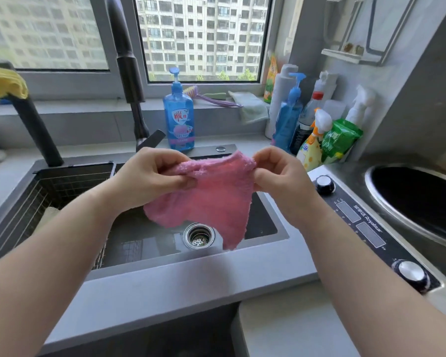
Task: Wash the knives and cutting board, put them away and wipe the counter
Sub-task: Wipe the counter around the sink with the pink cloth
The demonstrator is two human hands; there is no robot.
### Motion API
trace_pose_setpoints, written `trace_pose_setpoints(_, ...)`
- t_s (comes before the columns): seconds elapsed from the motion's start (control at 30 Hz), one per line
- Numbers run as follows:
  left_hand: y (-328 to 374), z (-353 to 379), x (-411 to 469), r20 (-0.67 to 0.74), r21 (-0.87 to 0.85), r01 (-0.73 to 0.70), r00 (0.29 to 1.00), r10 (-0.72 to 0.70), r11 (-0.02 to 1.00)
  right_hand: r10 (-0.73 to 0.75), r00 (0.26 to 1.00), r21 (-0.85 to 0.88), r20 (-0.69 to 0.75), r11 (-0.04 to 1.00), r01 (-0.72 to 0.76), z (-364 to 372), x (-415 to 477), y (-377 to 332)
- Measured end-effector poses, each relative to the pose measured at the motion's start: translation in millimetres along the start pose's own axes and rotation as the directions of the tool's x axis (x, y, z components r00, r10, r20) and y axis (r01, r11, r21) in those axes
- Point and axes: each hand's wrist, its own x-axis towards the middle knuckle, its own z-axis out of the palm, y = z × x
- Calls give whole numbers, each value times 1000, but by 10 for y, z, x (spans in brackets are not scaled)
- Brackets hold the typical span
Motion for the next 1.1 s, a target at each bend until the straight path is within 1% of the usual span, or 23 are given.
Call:
trace_pose_setpoints(0.07, -26, 47, -149, 120, 15, 48, 992, -49, 999, 56, 998, -31, 40, 998, -55, 2, -141, 126)
trace_pose_setpoints(0.1, -92, 94, -237, 185, 64, 83, 978, -93, 995, 101, 992, -79, 73, 992, -95, 4, -240, 242)
trace_pose_setpoints(0.17, -271, 230, -429, 281, 224, 161, 934, -222, 961, 227, 966, -159, 121, 965, -207, 28, -493, 525)
trace_pose_setpoints(0.23, -448, 411, -631, 355, 323, 248, 863, -359, 914, 368, 921, -173, 130, 923, -344, 80, -771, 793)
trace_pose_setpoints(0.3, -555, 578, -813, 425, 323, 349, 777, -465, 880, 470, 873, -154, 126, 879, -451, 120, -960, 970)
trace_pose_setpoints(0.33, -581, 636, -879, 458, 311, 382, 742, -489, 870, 508, 851, -135, 134, 860, -492, 122, -1016, 1021)
trace_pose_setpoints(0.4, -630, 682, -954, 485, 307, 421, 703, -521, 854, 574, 800, -84, 174, 818, -569, 119, -1050, 1049)
trace_pose_setpoints(0.47, -681, 672, -945, 440, 334, 435, 712, -547, 836, 604, 771, -86, 200, 795, -600, 126, -991, 1052)
trace_pose_setpoints(0.5, -713, 657, -914, 387, 357, 429, 741, -549, 830, 608, 776, -120, 166, 794, -596, 144, -929, 1058)
trace_pose_setpoints(0.6, -798, 628, -735, 170, 409, 401, 849, -501, 820, 555, 832, -216, -1, 812, -542, 192, -683, 1102)
trace_pose_setpoints(0.63, -830, 618, -663, 98, 429, 395, 874, -477, 812, 523, 851, -255, -55, 816, -518, 215, -585, 1128)
trace_pose_setpoints(0.7, -917, 615, -520, -32, 469, 413, 892, -452, 781, 466, 872, -339, -147, 805, -487, 250, -392, 1224)
trace_pose_setpoints(0.73, -967, 616, -463, -85, 492, 428, 890, -447, 758, 453, 875, -398, -173, 780, -483, 269, -310, 1277)
trace_pose_setpoints(0.77, -1028, 624, -426, -109, 525, 434, 888, -448, 732, 456, 870, -494, -188, 722, -485, 292, -243, 1324)
trace_pose_setpoints(0.8, -1099, 636, -410, -98, 571, 421, 887, -451, 704, 464, 865, -625, -190, 622, -471, 307, -196, 1378)
trace_pose_setpoints(0.83, -1155, 657, -418, -67, 620, 398, 885, -461, 676, 476, 861, -742, -181, 508, -438, 324, -171, 1443)
trace_pose_setpoints(0.87, -1189, 685, -451, -39, 662, 375, 882, -470, 649, 460, 872, -813, -168, 436, -386, 346, -163, 1466)
trace_pose_setpoints(0.9, -1198, 718, -496, -20, 684, 361, 878, -478, 634, 419, 897, -855, -140, 406, -323, 391, -164, 1482)
trace_pose_setpoints(0.97, -1212, 805, -600, -5, 678, 357, 876, -482, 642, 321, 947, -878, -13, 450, -165, 528, -174, 1505)
trace_pose_setpoints(1.0, -1220, 844, -660, -16, 674, 358, 881, -472, 646, 292, 954, -872, 72, 483, -82, 615, -187, 1526)
trace_pose_setpoints(1.03, -1235, 878, -715, -29, 672, 356, 889, -457, 650, 282, 947, -864, 156, 504, -7, 699, -200, 1555)
trace_pose_setpoints(1.07, -1250, 904, -754, -41, 668, 351, 897, -439, 656, 313, 922, -864, 226, 502, 41, 767, -221, 1593)
trace_pose_setpoints(1.1, -1276, 926, -801, -54, 670, 354, 900, -433, 652, 353, 895, -874, 272, 479, 76, 810, -252, 1643)
